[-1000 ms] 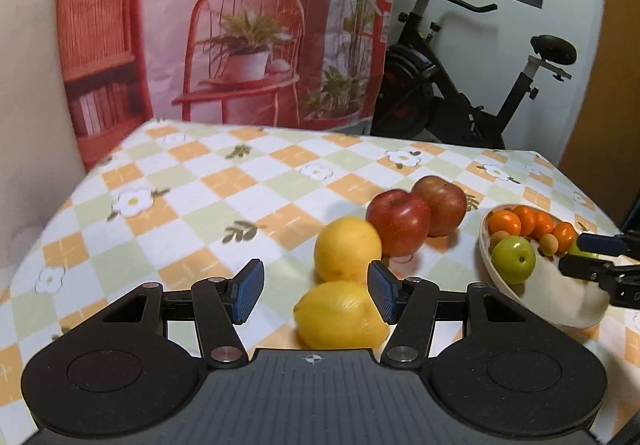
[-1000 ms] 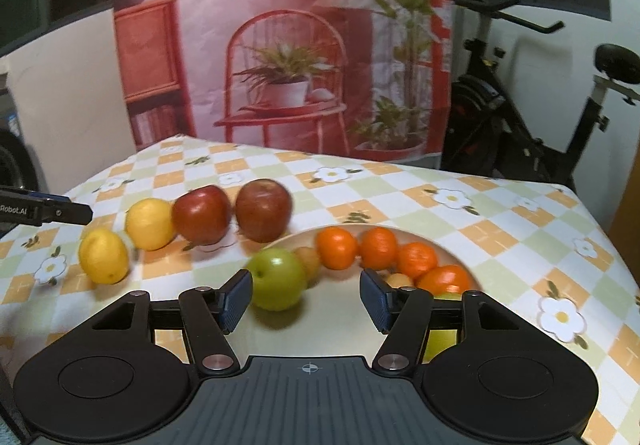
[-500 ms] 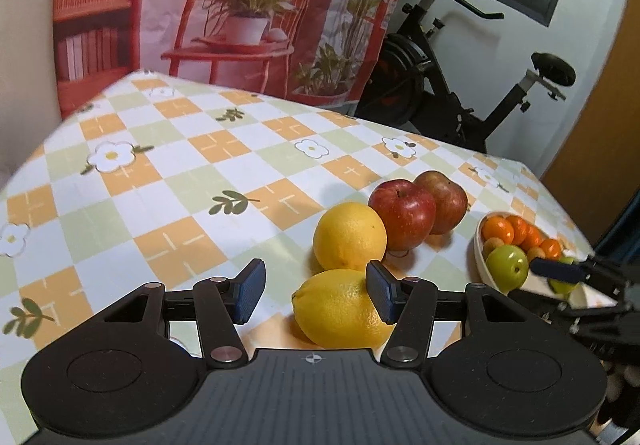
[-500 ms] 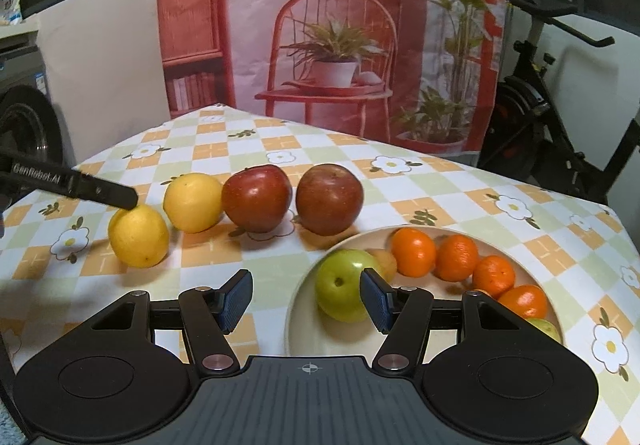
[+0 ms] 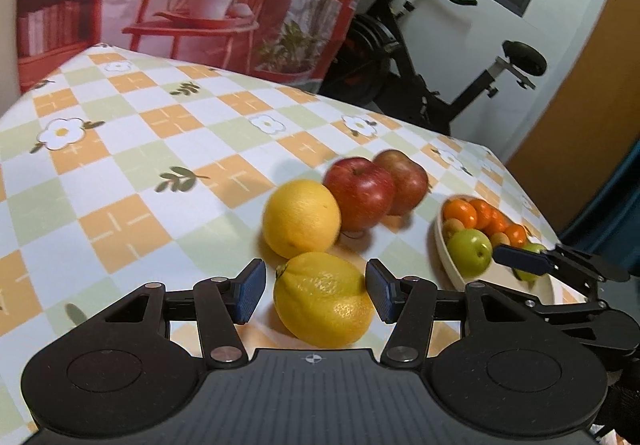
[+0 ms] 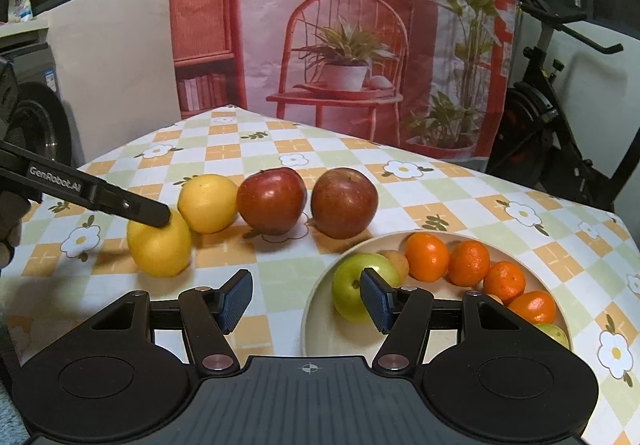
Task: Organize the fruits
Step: 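Move both tools back toward the yellow lemons in the pile, then grasp a yellow lemon with the left tool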
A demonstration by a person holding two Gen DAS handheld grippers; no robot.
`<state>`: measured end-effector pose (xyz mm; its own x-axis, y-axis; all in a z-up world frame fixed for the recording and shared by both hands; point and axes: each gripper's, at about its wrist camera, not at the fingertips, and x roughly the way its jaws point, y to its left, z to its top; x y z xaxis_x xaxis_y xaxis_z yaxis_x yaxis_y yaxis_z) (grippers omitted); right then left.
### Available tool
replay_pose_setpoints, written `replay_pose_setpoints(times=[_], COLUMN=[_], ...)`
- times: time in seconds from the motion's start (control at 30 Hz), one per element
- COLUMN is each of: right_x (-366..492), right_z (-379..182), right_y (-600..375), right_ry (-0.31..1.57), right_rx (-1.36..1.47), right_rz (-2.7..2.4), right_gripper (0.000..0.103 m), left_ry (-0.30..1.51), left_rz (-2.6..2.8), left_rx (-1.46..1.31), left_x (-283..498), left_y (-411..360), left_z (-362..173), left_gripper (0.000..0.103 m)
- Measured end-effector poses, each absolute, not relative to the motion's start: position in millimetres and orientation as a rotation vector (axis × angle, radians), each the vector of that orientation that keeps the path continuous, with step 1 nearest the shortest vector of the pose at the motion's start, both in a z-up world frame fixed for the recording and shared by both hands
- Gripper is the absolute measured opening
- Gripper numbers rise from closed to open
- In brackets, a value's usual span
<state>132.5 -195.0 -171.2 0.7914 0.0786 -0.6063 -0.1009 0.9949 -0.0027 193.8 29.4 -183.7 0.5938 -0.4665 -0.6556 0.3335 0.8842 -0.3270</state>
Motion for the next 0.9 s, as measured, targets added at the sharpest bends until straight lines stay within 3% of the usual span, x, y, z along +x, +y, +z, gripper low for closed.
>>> replay_pose_setpoints(times=[0.07, 0.9], right_x=[133, 148], right_z=[-171, -187], right_y=[-193, -158], right_ry=[0.654, 0.709], right_rx=[-0.038, -0.066], right_rz=[0.108, 0.277], right_gripper=[0.056, 0.056], left_ry=[0.815, 0.856], left_rz=[-0.481, -0.511], left_rx=[-0.166, -0.154], left_x=[193, 192], left_y=[25, 28], left_z=[-184, -177], left_gripper=[0.054, 0.045])
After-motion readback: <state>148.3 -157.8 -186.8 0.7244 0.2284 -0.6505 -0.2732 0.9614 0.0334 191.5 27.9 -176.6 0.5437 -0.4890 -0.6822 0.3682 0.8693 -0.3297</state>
